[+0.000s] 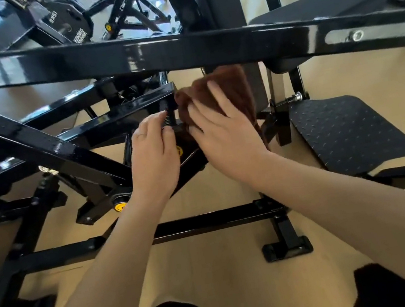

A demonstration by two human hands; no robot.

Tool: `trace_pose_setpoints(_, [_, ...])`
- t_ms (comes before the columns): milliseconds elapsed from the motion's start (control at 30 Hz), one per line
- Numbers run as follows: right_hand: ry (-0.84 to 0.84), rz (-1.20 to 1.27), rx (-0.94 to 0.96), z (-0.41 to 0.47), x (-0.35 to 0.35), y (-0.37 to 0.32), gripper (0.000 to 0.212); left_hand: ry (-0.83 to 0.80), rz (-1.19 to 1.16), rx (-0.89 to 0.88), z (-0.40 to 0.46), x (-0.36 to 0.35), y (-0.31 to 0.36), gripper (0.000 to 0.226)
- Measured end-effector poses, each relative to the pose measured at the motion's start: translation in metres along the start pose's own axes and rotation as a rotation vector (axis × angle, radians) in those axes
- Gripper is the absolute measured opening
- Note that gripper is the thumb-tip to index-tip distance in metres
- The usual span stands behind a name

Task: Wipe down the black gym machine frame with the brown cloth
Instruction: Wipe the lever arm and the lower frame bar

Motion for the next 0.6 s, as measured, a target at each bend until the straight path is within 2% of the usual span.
trace_pose_setpoints(33, [-0.062, -0.013, 0.031, 0.000, -0.010, -0.009, 0.033, -0.065, -0.023, 0.022, 0.001, -0.005, -0.010, 0.040])
trace_pose_setpoints(100, [-0.133, 0.037, -0.024, 0.002, -0.018, -0.011, 0.029, -0.143, -0.061, 0.030, 0.001, -0.012, -0.025, 0.041])
trace_pose_setpoints(167, [-0.100, 0.072, -0.096, -0.001, -0.017, -0.011, 0.026, -0.149, -0.066, 0.008, 0.002, -0.011, -0.031, 0.039])
trace_pose_setpoints(300, [-0.062, 0.009, -0.164, -0.013, -0.017, -0.015, 0.036, -0.118, -0.078, -0.034, 0.002, -0.008, -0.031, 0.038])
trace_pose_setpoints(400, [-0.046, 0.015, -0.209, -0.015, -0.015, -0.013, 0.035, -0.108, -0.072, -0.053, 0.000, -0.010, -0.029, 0.038])
trace_pose_setpoints(500, [0.008, 0.144, -0.304, -0.009, -0.010, -0.013, 0.030, -0.100, -0.103, -0.037, 0.002, -0.009, -0.030, 0.036])
trace_pose_setpoints(600, [0.038, 0.393, -0.493, 0.004, -0.009, -0.013, 0.026, -0.132, -0.328, 0.113, 0.007, -0.008, -0.043, 0.035])
Point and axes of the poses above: each hand's wrist, its own z-axis towards the middle knuckle, its own x-axis out of the back of the hand, y = z × x, the point moved 10 cm from there along z, towards the middle knuckle, and after that the axes turned 2 degrees about y, right-handed, at the moved point
